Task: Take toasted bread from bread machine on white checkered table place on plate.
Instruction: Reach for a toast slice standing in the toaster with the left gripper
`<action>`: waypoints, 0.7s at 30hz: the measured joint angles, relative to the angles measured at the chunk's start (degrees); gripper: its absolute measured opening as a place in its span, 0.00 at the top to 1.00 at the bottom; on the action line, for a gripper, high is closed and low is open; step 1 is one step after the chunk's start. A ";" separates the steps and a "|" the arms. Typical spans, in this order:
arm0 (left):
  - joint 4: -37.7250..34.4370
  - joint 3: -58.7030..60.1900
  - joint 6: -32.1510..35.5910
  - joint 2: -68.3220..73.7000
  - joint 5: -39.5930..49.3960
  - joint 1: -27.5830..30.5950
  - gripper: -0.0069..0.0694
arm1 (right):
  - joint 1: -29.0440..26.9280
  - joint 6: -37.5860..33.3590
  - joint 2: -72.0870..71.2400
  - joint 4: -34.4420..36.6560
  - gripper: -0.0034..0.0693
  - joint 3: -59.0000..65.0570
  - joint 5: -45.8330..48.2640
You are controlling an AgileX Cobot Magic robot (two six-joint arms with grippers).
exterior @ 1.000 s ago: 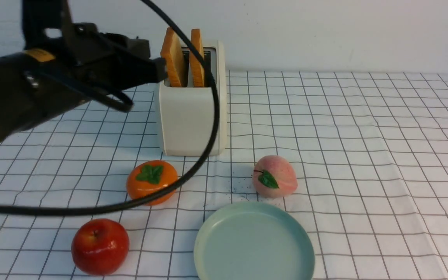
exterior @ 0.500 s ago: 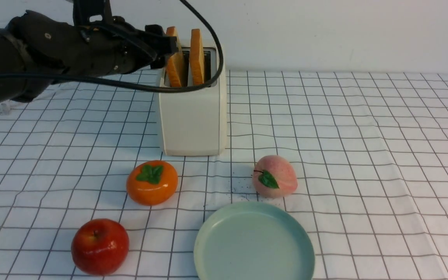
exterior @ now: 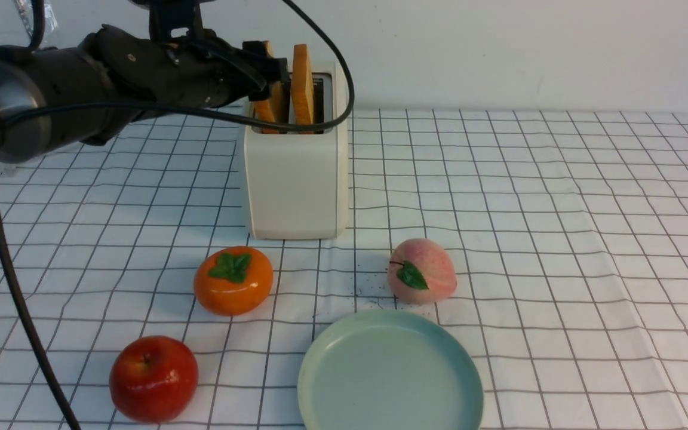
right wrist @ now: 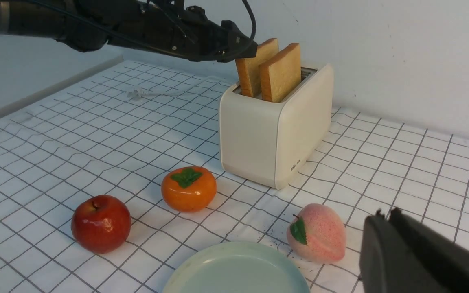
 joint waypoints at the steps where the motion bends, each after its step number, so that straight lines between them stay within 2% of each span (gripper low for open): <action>1: 0.00 0.00 0.00 0.11 -0.05 0.00 0.32 | 0.00 0.00 0.00 0.00 0.94 0.00 0.00; 5: 0.00 -0.68 0.02 1.41 -0.30 0.06 0.43 | 0.00 0.00 0.00 0.00 0.93 0.00 0.00; 8: 0.00 -0.68 0.02 1.76 -0.64 0.06 0.57 | 0.00 0.00 0.00 0.00 0.93 0.00 0.00; 9: 0.00 -0.68 0.02 1.76 -0.64 0.06 0.58 | 0.00 0.00 0.00 0.00 0.93 0.00 0.00; 10: -0.05 -0.68 0.02 1.81 -0.64 0.06 0.65 | 0.00 0.00 0.00 0.00 0.93 0.00 0.00; 12: -0.05 -0.68 0.02 1.81 -1.01 0.01 0.74 | 0.00 0.00 0.00 0.00 0.93 0.00 0.00; 14: -0.20 -0.68 0.02 1.87 -1.13 0.01 0.80 | 0.00 0.00 0.00 0.00 0.92 0.00 0.00; 17: -0.32 -0.68 0.02 1.87 -1.38 0.01 0.84 | 0.00 0.00 0.00 0.00 0.92 0.00 0.00; 21: -0.44 -0.68 0.02 1.87 -1.56 0.01 0.84 | 0.00 0.00 0.00 0.00 0.92 0.00 0.00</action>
